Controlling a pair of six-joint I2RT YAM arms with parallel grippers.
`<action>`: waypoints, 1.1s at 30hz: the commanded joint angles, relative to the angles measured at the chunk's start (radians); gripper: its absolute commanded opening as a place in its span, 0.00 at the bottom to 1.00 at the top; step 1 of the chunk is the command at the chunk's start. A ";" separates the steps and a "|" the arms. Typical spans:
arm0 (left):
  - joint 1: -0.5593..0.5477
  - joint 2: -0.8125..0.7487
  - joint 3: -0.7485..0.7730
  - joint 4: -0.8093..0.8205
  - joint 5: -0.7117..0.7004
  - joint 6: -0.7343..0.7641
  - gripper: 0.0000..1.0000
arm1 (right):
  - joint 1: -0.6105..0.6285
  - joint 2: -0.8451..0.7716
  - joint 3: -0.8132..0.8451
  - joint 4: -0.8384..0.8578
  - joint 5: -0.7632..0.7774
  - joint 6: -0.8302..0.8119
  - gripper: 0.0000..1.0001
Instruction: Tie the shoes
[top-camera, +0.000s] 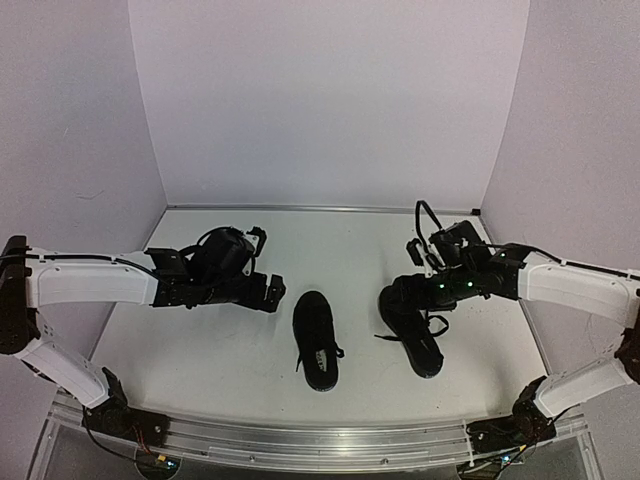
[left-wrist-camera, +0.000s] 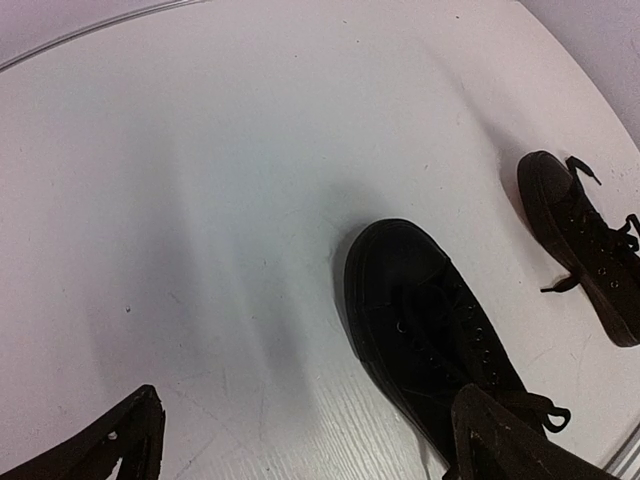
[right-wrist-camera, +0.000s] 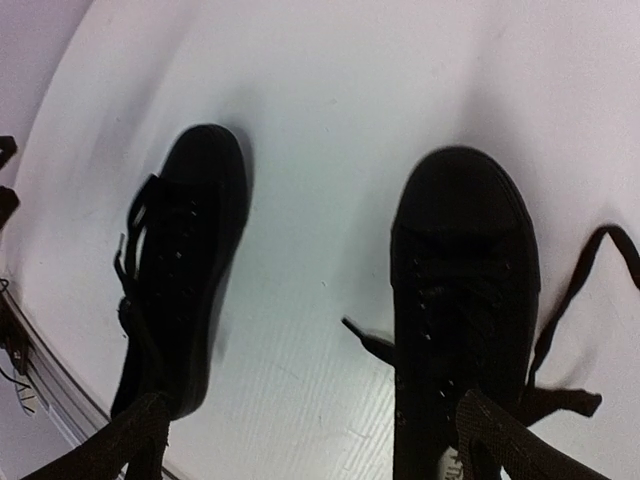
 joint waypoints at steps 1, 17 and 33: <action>0.001 -0.021 0.020 0.000 -0.004 0.023 1.00 | 0.001 0.013 -0.041 -0.155 0.050 -0.002 0.91; 0.001 -0.063 -0.009 0.039 -0.022 0.019 1.00 | 0.001 0.236 -0.002 -0.198 0.177 -0.051 0.76; 0.001 -0.115 -0.022 0.029 -0.058 0.002 1.00 | 0.067 0.203 -0.016 0.010 -0.140 0.074 0.00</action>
